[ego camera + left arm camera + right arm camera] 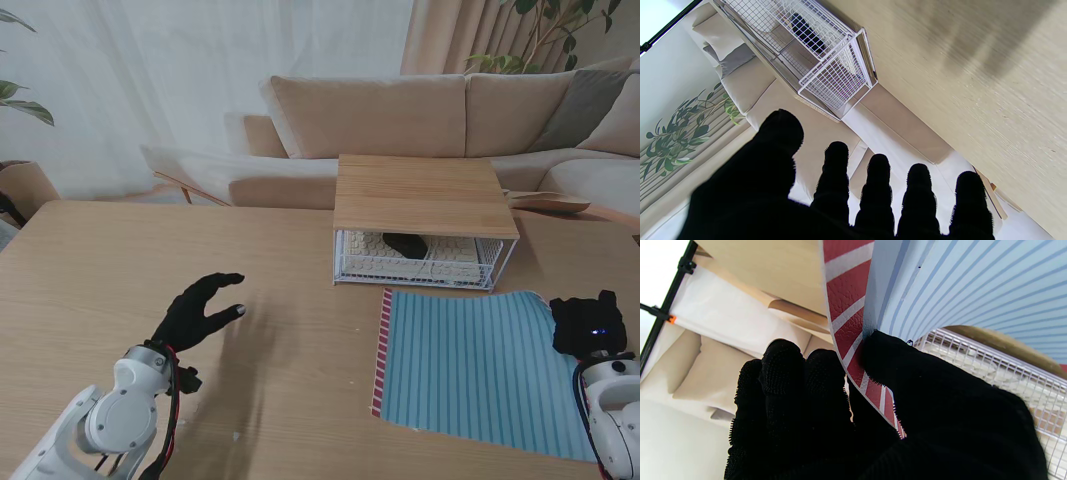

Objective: Unroll the mouse pad and set up the keyboard and mouse from the tabletop organizer

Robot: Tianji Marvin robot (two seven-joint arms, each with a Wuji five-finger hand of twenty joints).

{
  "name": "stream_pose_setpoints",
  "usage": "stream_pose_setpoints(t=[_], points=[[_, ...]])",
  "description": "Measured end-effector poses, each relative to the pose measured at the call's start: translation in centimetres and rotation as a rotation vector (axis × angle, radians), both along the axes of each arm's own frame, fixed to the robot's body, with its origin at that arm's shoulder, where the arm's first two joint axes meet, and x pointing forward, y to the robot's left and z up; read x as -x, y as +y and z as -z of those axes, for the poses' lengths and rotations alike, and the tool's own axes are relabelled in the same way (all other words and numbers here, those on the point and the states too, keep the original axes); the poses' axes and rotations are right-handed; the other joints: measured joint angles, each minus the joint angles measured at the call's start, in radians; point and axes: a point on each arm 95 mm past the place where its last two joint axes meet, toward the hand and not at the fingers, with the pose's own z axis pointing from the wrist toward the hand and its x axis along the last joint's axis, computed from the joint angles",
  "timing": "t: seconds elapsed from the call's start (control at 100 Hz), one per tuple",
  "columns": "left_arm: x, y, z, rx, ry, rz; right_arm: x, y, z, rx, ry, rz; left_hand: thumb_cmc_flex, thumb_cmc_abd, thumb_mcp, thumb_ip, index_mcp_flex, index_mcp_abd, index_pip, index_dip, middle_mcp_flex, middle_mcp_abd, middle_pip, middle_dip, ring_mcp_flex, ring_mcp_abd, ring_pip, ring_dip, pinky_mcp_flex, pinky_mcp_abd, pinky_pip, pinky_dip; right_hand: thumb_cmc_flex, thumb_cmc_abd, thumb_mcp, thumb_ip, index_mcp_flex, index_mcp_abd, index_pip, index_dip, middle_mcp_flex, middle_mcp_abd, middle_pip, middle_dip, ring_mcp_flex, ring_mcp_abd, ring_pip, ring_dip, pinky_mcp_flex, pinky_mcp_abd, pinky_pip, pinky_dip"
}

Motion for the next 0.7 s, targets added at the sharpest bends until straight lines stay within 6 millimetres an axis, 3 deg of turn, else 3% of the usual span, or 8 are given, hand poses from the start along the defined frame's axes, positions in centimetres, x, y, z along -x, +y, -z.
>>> stream_pose_setpoints(t=[0.23, 0.34, 0.49, 0.62, 0.68, 0.7], points=[[-0.05, 0.09, 0.16, -0.007, 0.005, 0.006, 0.08, -0.48, 0.63, 0.054, 0.005, 0.027, 0.0, 0.0, 0.0, 0.0, 0.0, 0.0, 0.0, -0.001, 0.0, 0.0, 0.0, 0.0, 0.0, 0.0, 0.0, 0.0, 0.0, 0.0, -0.001, 0.011, -0.001, 0.009, -0.006, 0.0, -0.004, -0.001, 0.0, 0.001, -0.002, -0.002, 0.0, 0.0, 0.0, -0.004, -0.009, 0.0, 0.0, -0.002, 0.0, -0.003], [-0.06, 0.13, 0.19, -0.007, 0.006, 0.004, 0.12, -0.63, 0.79, 0.162, 0.017, 0.001, 0.0, 0.0, 0.0, 0.0, 0.0, 0.0, 0.0, -0.001, 0.0, 0.0, 0.0, 0.0, 0.0, 0.0, 0.0, 0.0, 0.0, 0.0, -0.012, 0.011, -0.012, 0.01, -0.012, 0.0, -0.004, -0.025, 0.0, 0.001, -0.003, -0.018, 0.0, 0.0, 0.0, -0.021, -0.011, 0.0, 0.0, -0.013, 0.0, -0.005], [-0.09, 0.14, 0.18, -0.007, 0.007, 0.004, -0.09, -0.62, 0.98, 0.128, -0.011, -0.007, 0.0, 0.0, 0.0, 0.0, 0.0, 0.0, 0.0, -0.003, 0.0, 0.0, 0.0, 0.0, 0.0, 0.0, 0.0, 0.0, 0.0, 0.0, -0.012, 0.011, -0.026, 0.011, -0.013, 0.0, -0.006, -0.051, -0.001, 0.001, -0.023, -0.041, 0.0, -0.01, -0.004, -0.045, -0.034, -0.011, 0.0, -0.025, 0.0, -0.015], [-0.11, 0.14, 0.18, -0.007, 0.007, 0.005, -0.31, -0.58, 0.92, 0.15, -0.038, -0.002, 0.0, 0.0, 0.0, 0.0, 0.0, 0.0, 0.0, -0.005, 0.0, 0.0, 0.0, 0.0, 0.0, -0.001, 0.0, 0.0, 0.0, 0.0, -0.012, 0.012, -0.039, 0.014, -0.023, 0.0, -0.109, -0.103, -0.028, -0.007, -0.146, -0.053, -0.057, -0.06, -0.098, -0.072, -0.111, -0.063, -0.057, -0.042, -0.01, -0.037], [-0.12, 0.15, 0.17, -0.007, 0.007, 0.005, -0.36, -0.58, 0.87, 0.162, -0.038, -0.005, 0.0, 0.0, 0.0, 0.0, 0.0, 0.0, 0.0, -0.005, 0.0, 0.0, 0.0, 0.0, 0.0, -0.001, 0.0, 0.0, 0.0, 0.0, -0.012, 0.013, -0.081, 0.037, -0.024, 0.001, -0.171, -0.107, -0.157, -0.019, -0.264, -0.063, -0.095, -0.119, -0.167, -0.091, -0.16, -0.114, -0.097, -0.061, -0.023, -0.055], [-0.13, 0.16, 0.17, -0.007, 0.006, 0.004, -0.38, -0.58, 0.85, 0.164, -0.039, -0.005, 0.0, 0.0, 0.0, 0.0, 0.0, 0.0, 0.0, -0.005, 0.0, 0.0, 0.0, 0.0, 0.0, -0.001, -0.001, 0.0, 0.0, 0.0, -0.012, 0.013, -0.104, 0.055, -0.024, 0.034, -0.186, -0.109, -0.223, 0.006, -0.313, -0.066, -0.11, -0.144, -0.192, -0.095, -0.185, -0.138, -0.11, -0.064, -0.026, -0.063]])
